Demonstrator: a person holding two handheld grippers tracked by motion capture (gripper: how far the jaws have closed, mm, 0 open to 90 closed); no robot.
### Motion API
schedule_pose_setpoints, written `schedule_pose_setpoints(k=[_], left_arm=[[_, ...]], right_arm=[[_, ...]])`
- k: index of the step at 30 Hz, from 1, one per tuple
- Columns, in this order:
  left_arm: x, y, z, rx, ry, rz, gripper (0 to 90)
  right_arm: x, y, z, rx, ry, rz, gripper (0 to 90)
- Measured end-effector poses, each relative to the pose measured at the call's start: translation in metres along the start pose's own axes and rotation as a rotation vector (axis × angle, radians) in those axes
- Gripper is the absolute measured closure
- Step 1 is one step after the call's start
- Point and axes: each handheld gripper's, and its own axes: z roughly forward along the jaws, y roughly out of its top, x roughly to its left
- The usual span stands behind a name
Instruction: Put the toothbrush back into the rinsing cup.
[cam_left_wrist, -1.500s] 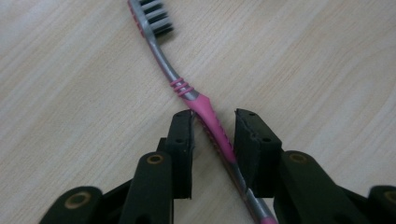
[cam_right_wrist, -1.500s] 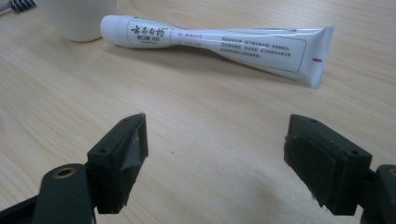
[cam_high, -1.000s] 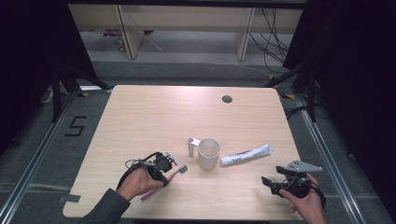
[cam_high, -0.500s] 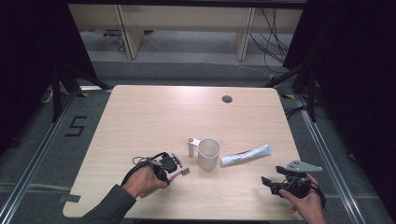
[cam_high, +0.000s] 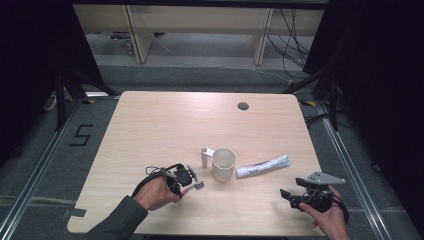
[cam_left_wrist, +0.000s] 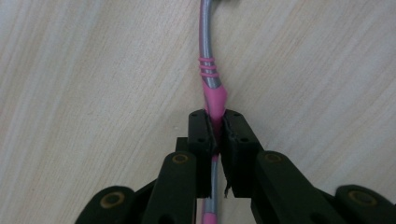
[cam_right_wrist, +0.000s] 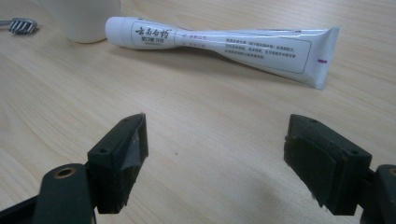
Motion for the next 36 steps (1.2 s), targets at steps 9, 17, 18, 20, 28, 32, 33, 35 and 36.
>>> schedule_pose_setpoints(k=[9,17,18,20,28,32,33,35,36], left_arm=[[0.007,-0.007,-0.003,-0.038,-0.022,-0.009,82.3],[0.013,-0.019,-0.018,-0.176,-0.014,-0.062,82.3],[0.014,-0.021,-0.021,-0.187,-0.021,-0.066,82.3],[0.018,-0.025,-0.026,-0.241,-0.01,-0.077,82.3],[0.026,-0.043,-0.046,-0.45,0.021,-0.152,82.2],[0.029,-0.048,-0.05,-0.554,0.043,-0.19,82.2],[0.03,-0.049,-0.051,-0.568,0.044,-0.198,82.2],[0.031,-0.05,-0.052,-0.641,0.066,-0.23,82.2],[0.033,-0.051,-0.052,-0.663,0.072,-0.236,82.2]], right_arm=[[0.001,0.0,0.0,0.007,0.027,0.027,22.5],[-0.001,0.0,-0.001,-0.005,0.01,0.015,22.4],[-0.002,0.0,-0.001,-0.008,0.007,0.012,22.4],[-0.001,0.0,-0.001,-0.003,0.011,0.02,22.4],[-0.001,-0.001,0.0,-0.005,0.01,0.033,22.4],[0.001,-0.001,-0.001,0.003,0.012,0.062,22.4],[0.001,-0.001,0.0,0.003,0.014,0.055,22.5],[0.001,-0.001,0.0,0.001,0.014,0.054,22.4],[0.001,-0.001,0.0,0.001,0.014,0.054,22.4]])
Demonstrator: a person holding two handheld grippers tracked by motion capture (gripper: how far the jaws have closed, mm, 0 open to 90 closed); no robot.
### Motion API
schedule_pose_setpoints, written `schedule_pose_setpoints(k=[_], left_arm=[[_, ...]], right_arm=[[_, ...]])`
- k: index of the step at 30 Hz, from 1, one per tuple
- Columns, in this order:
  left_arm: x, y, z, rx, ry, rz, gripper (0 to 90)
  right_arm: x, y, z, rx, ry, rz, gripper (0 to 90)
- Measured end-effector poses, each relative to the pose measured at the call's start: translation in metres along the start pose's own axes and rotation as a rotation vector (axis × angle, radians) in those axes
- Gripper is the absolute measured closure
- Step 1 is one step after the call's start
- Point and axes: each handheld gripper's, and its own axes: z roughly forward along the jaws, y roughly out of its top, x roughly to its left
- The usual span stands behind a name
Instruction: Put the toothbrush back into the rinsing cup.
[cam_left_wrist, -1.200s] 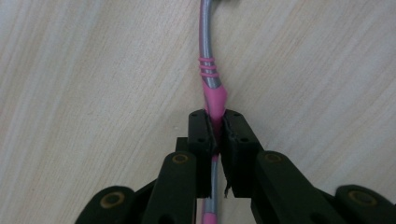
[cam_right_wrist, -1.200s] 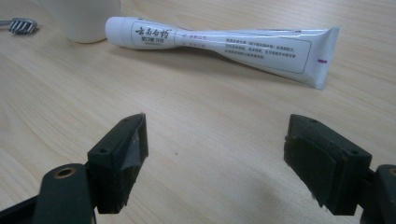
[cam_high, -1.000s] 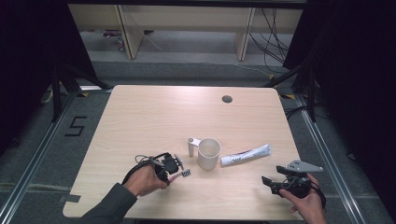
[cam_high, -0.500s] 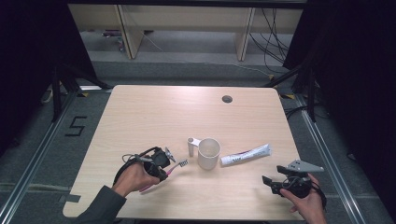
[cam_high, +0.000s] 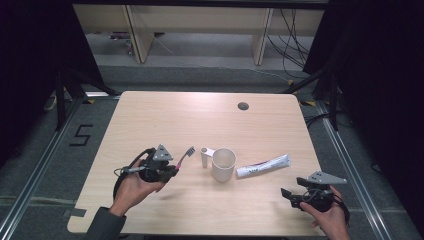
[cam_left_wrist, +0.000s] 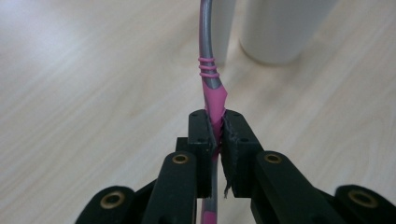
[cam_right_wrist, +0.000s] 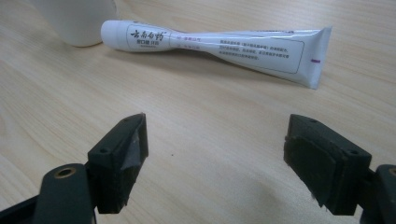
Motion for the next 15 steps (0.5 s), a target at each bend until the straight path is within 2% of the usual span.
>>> schedule_pose_setpoints(k=[2,3,6,8,10,11,12,14,15], left_arm=[[0.0017,-0.0001,-0.0004,-0.043,0.009,-0.008,82.2],[0.0022,-0.0001,-0.0003,-0.059,0.02,-0.013,82.2],[0.0021,-0.0004,0.002,-0.133,0.025,-0.048,82.2],[0.003,0.0003,0.0043,-0.159,0.032,-0.063,82.2],[0.0032,0.0008,0.0044,-0.161,0.035,-0.067,82.2],[0.0038,0.0013,0.0053,-0.175,0.034,-0.069,82.2],[0.0033,0.003,0.006,-0.215,0.039,-0.094,82.2],[0.0039,0.0039,0.0042,-0.216,0.055,-0.084,82.2],[0.0037,0.0049,0.0053,-0.252,0.056,-0.097,82.3]], right_arm=[[-0.0009,0.0,0.0003,-0.009,-0.002,-0.014,22.4],[-0.0004,0.0001,0.0001,-0.005,0.0,-0.006,22.4],[-0.0007,-0.0001,0.0003,-0.005,-0.002,-0.007,22.4],[-0.0009,0.0001,0.0001,-0.006,-0.004,-0.009,22.4],[-0.0009,0.0,0.0001,-0.005,-0.005,-0.008,22.4],[-0.001,-0.0002,-0.0001,-0.003,-0.004,-0.012,22.4],[-0.001,-0.0001,-0.0002,-0.004,-0.005,-0.013,22.4],[-0.001,0.0,-0.0001,-0.007,-0.005,-0.011,22.4],[-0.001,0.0,0.0,-0.005,-0.005,-0.009,22.4]])
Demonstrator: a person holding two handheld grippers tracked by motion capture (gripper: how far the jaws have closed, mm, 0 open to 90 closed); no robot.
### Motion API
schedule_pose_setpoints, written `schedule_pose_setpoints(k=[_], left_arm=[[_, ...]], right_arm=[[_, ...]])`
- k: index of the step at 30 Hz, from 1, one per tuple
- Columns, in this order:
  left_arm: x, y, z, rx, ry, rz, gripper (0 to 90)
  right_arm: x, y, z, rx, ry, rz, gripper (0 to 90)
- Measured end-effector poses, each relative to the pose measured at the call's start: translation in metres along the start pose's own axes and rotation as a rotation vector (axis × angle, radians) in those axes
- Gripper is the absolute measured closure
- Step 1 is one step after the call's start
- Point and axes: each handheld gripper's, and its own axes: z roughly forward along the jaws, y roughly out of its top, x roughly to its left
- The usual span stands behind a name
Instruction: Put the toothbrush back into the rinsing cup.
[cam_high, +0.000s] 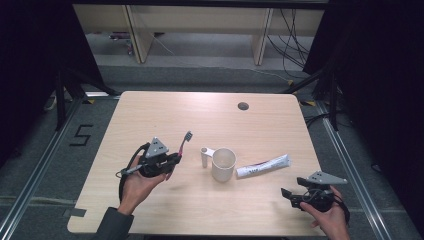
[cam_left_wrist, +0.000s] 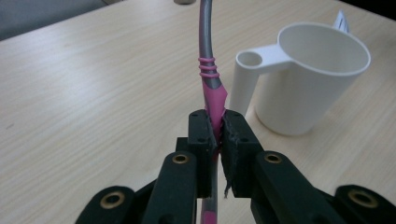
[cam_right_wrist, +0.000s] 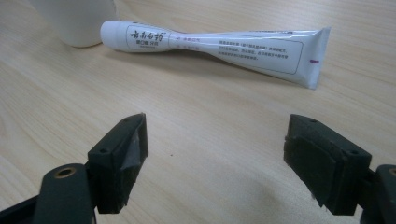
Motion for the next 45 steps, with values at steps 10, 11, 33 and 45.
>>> schedule_pose_setpoints(k=[10,11,33,45], left_arm=[[-0.002,0.009,0.006,-0.147,0.008,-0.059,82.2],[-0.002,0.01,0.006,-0.155,0.01,-0.061,82.2],[-0.003,0.03,0.015,-0.319,-0.01,-0.087,82.2],[-0.009,0.039,0.024,-0.335,-0.036,-0.088,82.2]], right_arm=[[0.0,0.0,0.0,-0.007,-0.004,-0.007,22.5],[-0.003,0.0,0.0,-0.008,-0.008,-0.039,22.5],[-0.003,0.0,-0.001,-0.015,-0.013,-0.038,22.4],[-0.003,0.001,-0.001,-0.016,-0.011,-0.039,22.5]])
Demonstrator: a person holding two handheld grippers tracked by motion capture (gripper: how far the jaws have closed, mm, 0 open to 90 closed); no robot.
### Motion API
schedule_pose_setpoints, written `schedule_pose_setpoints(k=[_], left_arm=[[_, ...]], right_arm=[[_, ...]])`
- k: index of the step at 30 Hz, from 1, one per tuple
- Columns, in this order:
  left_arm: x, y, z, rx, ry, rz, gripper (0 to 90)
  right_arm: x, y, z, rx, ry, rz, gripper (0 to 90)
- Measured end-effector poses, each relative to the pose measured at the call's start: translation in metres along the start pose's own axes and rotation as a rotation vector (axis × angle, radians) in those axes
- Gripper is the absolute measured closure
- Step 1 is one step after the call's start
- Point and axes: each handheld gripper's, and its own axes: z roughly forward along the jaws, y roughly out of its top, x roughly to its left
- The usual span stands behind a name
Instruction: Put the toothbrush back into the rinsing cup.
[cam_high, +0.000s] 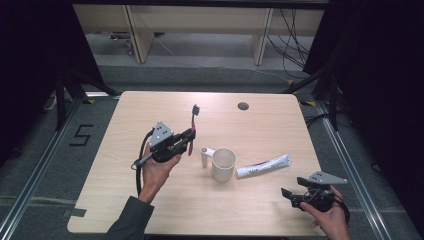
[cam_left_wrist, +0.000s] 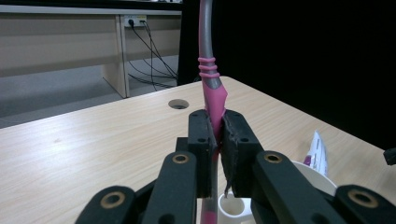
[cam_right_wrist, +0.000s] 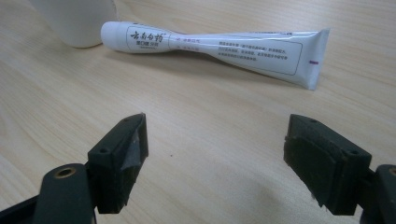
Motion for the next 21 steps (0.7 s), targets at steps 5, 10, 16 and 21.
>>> schedule_pose_setpoints(k=[5,10,16,21], left_arm=[[-0.005,0.008,0.004,-0.011,-0.014,0.016,82.2],[-0.009,0.011,0.01,-0.017,-0.024,0.02,82.2],[-0.012,0.013,0.019,-0.028,-0.034,0.009,82.2],[-0.015,0.013,0.024,-0.04,-0.038,0.002,82.2]], right_arm=[[0.002,0.0,0.0,0.004,0.007,0.031,22.4],[0.0,0.0,0.0,0.0,-0.005,-0.002,22.5],[0.002,0.0,0.0,0.005,0.005,0.031,22.5],[0.0,0.0,-0.001,0.0,-0.007,-0.001,22.5]])
